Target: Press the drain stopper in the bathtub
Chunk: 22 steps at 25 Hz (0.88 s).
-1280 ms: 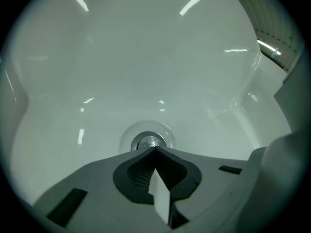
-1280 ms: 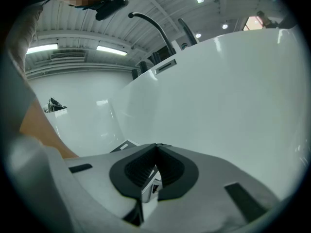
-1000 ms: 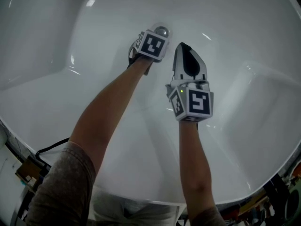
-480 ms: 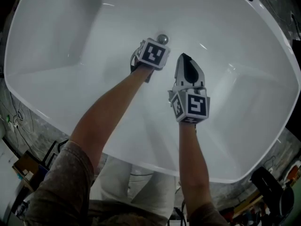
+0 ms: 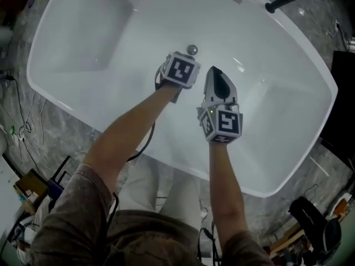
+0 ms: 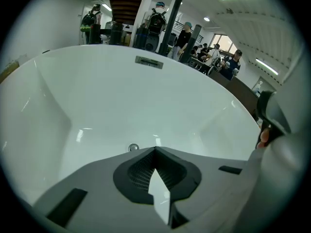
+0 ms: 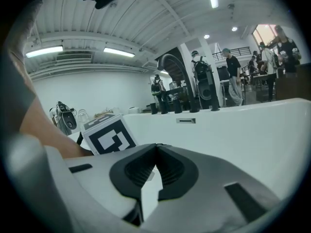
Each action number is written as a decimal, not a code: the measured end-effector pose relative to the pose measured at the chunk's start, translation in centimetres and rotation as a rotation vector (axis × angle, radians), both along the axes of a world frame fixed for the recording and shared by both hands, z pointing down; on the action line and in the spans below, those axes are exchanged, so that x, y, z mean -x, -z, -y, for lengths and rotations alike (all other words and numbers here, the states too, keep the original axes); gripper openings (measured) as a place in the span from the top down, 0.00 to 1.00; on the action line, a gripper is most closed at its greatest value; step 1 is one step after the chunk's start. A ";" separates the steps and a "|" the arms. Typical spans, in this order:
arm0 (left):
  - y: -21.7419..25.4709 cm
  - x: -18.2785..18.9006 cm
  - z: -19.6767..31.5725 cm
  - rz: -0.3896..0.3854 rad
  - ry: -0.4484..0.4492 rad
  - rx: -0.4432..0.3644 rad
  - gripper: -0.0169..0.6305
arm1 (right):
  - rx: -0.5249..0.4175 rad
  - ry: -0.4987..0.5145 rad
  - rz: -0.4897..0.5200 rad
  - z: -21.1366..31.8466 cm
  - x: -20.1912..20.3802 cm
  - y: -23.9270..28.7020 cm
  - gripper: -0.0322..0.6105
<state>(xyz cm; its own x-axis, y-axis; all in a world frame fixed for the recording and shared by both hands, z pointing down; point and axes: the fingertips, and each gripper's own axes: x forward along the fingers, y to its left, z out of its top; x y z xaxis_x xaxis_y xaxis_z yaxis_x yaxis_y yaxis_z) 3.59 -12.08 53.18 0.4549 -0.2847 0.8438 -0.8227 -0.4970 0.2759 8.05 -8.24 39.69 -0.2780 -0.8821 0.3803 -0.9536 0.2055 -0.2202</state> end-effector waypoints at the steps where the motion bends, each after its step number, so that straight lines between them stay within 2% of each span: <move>1: 1.2 0.3 -0.5 0.004 0.001 0.003 0.96 | 0.001 0.004 0.001 -0.3 0.2 1.0 0.94; 3: 3.2 1.1 -1.6 0.023 0.012 0.023 0.96 | 0.001 0.010 0.003 -0.8 0.5 2.9 0.94; 12: 13.3 2.1 -5.0 -0.009 0.016 0.024 0.96 | 0.016 0.001 0.002 -3.4 0.8 10.2 0.94; 18: 20.2 2.8 -6.8 -0.014 -0.015 -0.039 0.96 | 0.005 0.004 0.008 -5.4 1.5 15.3 0.94; 22: 25.2 3.2 -8.8 -0.061 -0.025 -0.071 0.96 | 0.002 0.029 0.007 -7.0 2.6 18.6 0.94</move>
